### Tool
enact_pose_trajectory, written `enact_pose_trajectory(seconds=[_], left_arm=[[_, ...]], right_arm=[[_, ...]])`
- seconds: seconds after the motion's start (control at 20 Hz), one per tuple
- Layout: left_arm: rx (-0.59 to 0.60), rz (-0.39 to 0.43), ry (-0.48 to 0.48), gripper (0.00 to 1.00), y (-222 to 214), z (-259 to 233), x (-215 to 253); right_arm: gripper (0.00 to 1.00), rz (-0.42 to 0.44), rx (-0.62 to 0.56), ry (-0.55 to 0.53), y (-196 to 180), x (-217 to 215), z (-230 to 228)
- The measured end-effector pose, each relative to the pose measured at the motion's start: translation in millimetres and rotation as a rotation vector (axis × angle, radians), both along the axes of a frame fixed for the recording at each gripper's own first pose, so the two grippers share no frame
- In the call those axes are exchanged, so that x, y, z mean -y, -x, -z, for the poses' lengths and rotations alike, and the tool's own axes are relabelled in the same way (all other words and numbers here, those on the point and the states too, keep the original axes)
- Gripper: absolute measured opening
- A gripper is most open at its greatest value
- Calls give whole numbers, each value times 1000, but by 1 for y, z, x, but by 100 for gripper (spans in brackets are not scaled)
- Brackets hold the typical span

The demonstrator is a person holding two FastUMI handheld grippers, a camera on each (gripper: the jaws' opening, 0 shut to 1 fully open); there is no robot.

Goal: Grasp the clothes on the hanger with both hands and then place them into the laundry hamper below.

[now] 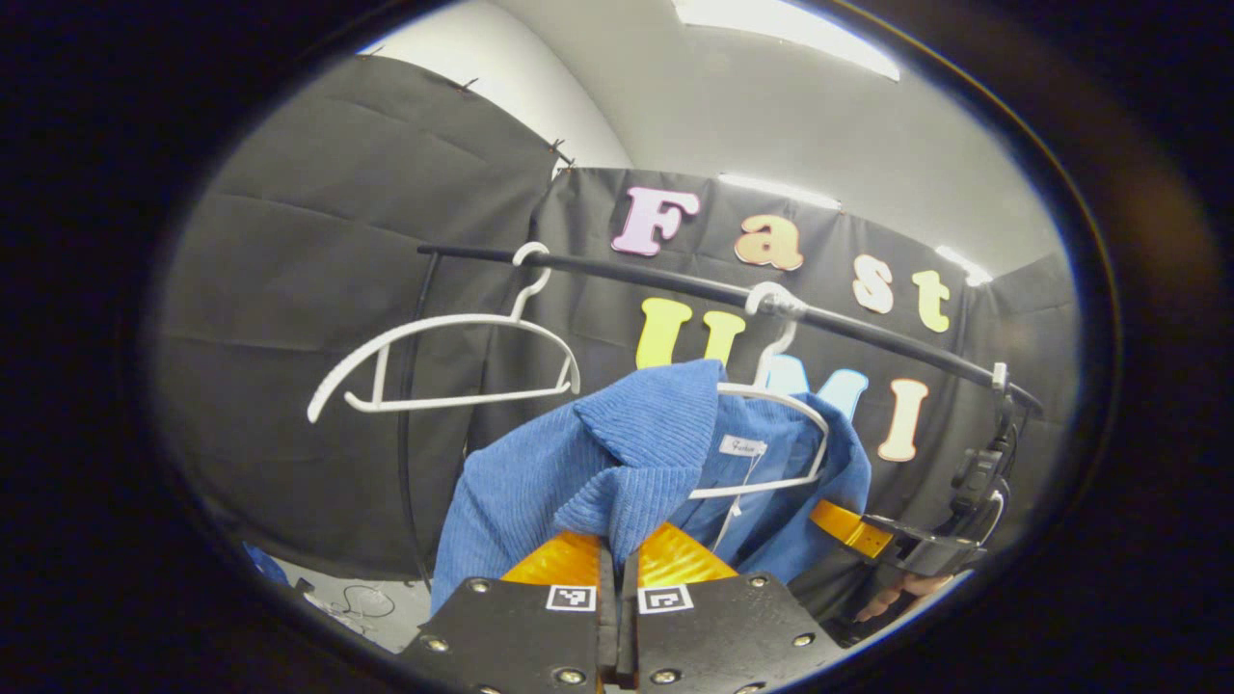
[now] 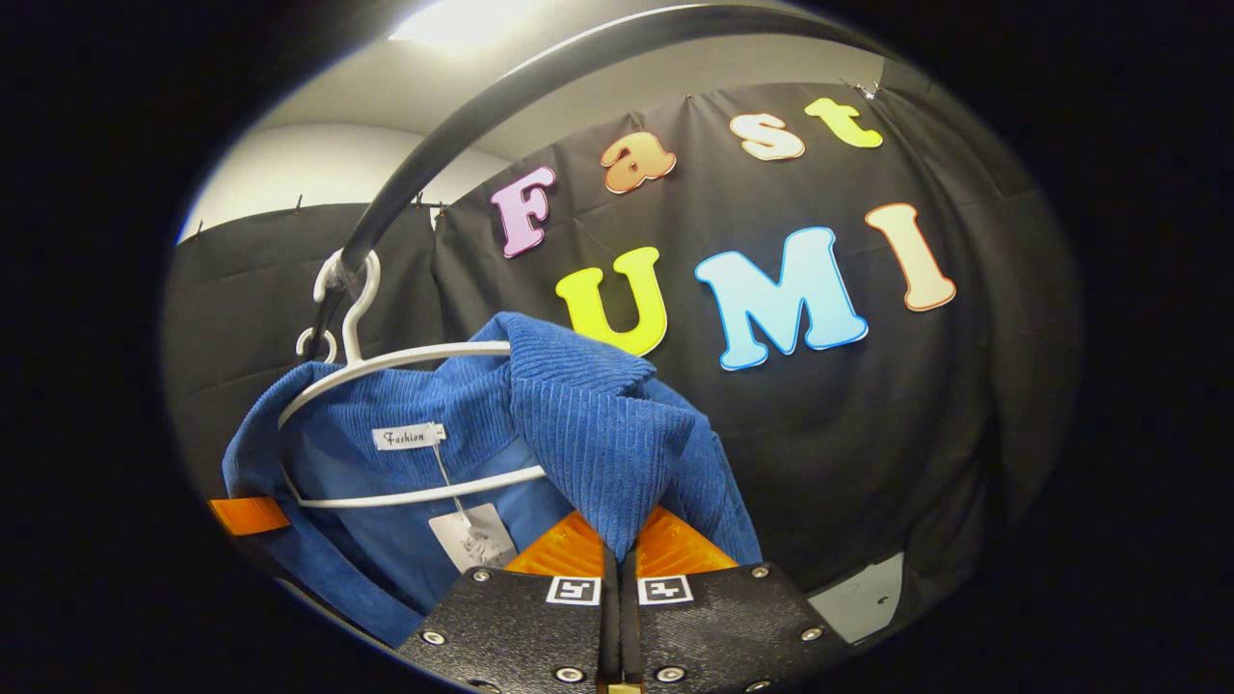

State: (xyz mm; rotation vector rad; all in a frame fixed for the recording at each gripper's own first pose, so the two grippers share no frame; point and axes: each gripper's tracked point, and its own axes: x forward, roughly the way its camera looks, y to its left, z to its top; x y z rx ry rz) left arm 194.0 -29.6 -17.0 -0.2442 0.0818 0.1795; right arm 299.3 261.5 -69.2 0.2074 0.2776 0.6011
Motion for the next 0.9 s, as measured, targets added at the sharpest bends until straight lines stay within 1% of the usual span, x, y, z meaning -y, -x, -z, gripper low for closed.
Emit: enact_pose_trajectory(seconds=[0.1, 0.35, 0.5, 0.7, 0.9], left_arm=[[24, -19, -18, 1, 5, -12, -10], [60, -90, -57, 0, 4, -34, -43], [81, -130, -75, 0, 2, -49, -58], [89, -164, -94, 1, -2, -56, -79], [96, -201, -102, 1, -1, -64, -108]], right_arm=[[0, 36, 26, -19, -7, 5, -7], [0, 95, 86, -8, -24, 11, -14], [0, 143, 96, -38, -46, 19, -22], [0, 226, 68, -104, -73, 30, -28], [0, 274, 99, -111, -89, 36, -31]])
